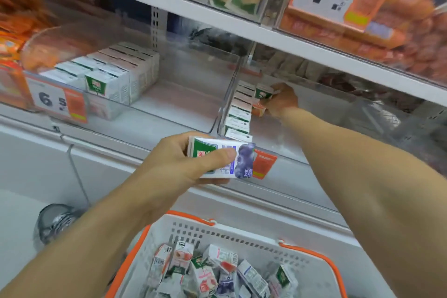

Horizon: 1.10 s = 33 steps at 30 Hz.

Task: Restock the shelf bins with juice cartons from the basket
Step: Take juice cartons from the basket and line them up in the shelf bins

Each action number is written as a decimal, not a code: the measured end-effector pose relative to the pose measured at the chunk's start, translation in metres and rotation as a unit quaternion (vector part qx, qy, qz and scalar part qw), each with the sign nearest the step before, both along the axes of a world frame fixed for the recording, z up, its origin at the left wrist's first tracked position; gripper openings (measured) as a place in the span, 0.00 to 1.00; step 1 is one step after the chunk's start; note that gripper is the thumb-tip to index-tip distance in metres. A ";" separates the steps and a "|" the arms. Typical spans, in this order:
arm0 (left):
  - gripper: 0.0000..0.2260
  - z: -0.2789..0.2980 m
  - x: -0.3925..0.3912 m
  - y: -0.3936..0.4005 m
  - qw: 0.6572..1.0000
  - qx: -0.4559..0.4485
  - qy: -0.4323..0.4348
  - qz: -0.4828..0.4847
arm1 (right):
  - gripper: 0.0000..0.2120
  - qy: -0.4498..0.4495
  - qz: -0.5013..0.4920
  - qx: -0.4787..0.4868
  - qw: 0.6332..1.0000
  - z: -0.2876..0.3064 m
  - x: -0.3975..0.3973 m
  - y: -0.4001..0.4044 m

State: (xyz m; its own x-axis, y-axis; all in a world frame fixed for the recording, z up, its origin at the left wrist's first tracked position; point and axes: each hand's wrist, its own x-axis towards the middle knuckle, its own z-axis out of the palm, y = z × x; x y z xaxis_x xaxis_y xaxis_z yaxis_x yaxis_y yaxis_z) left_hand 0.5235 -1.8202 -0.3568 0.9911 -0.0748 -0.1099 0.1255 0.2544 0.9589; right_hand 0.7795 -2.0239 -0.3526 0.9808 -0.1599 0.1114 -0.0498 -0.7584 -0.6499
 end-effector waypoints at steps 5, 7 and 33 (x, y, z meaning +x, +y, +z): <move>0.18 0.010 0.009 0.004 0.999 -0.023 -0.022 -0.015 | 0.34 -0.021 -0.038 -0.035 0.998 -0.014 0.016 -0.002; 0.21 0.012 0.007 0.006 0.999 -0.027 -0.029 -0.027 | 0.45 -0.006 -0.049 -0.026 0.998 -0.009 0.011 -0.006; 0.08 0.006 0.001 -0.137 0.904 0.338 -0.260 0.042 | 0.30 -0.083 0.160 0.411 0.894 0.063 -0.280 -0.169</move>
